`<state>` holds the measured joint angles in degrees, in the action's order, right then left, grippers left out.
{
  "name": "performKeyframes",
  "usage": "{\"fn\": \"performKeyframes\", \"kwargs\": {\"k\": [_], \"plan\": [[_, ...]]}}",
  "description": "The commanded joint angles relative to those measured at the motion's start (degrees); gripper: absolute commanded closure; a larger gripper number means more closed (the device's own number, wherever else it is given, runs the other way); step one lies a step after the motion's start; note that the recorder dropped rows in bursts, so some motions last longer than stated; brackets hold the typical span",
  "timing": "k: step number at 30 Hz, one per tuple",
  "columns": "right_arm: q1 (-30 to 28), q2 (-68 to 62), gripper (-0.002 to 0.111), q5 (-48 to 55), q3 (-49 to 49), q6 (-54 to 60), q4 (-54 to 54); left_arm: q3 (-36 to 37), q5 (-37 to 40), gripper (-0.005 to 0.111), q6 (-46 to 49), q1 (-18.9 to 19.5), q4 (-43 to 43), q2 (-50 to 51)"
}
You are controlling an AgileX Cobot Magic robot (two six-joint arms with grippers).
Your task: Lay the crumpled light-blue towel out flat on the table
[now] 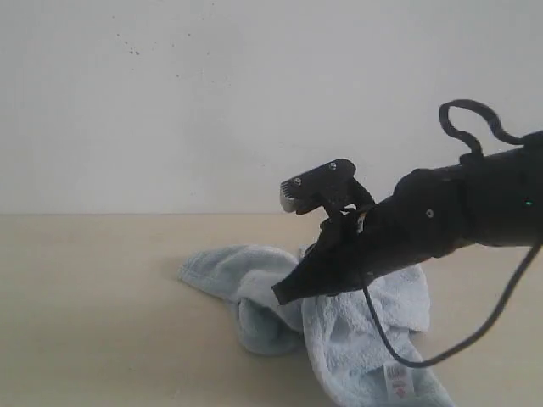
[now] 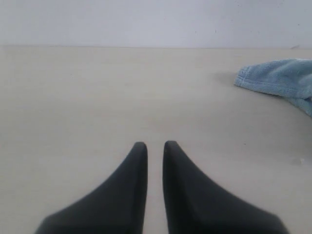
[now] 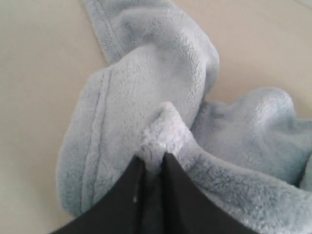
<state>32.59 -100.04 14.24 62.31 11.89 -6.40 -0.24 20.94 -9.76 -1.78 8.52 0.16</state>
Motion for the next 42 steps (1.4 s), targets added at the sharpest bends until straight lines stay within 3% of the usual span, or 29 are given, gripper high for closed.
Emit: {"fn": "performKeyframes", "kwargs": {"k": [1, 3, 6, 14, 24, 36, 42], "plan": [[0.5, 2.2, 0.079, 0.7, -5.7, 0.4, -0.5, 0.2, -0.4, 0.094, 0.3, -0.2, -0.4, -0.2], [0.5, 2.1, 0.067, -0.5, -7.7, 0.7, -0.5, 0.2, -0.4, 0.094, 0.3, -0.2, -0.4, -0.2], [0.5, 2.1, 0.059, -4.6, -8.0, 1.9, -0.5, 0.2, -0.4, 0.094, 0.3, -0.2, -0.4, -0.2], [-0.3, 3.0, 0.060, -9.9, -8.0, 1.9, -0.5, 0.2, -0.4, 0.094, 0.3, -0.2, -0.4, -0.2], [-10.3, 10.8, 0.060, -6.6, -15.5, 1.4, -2.0, 0.2, -0.4, 0.094, 0.3, -0.2, -0.4, -0.2], [-2.7, 8.1, 0.060, -15.1, -15.5, 1.5, -2.3, 0.2, -0.4, 0.094, 0.3, -0.2, -0.4, -0.2], [-1.1, 1.4, 0.060, -10.3, -9.6, 1.5, -2.3, 0.2, -0.4, 0.094, 0.3, -0.2, -0.4, -0.2]]}}
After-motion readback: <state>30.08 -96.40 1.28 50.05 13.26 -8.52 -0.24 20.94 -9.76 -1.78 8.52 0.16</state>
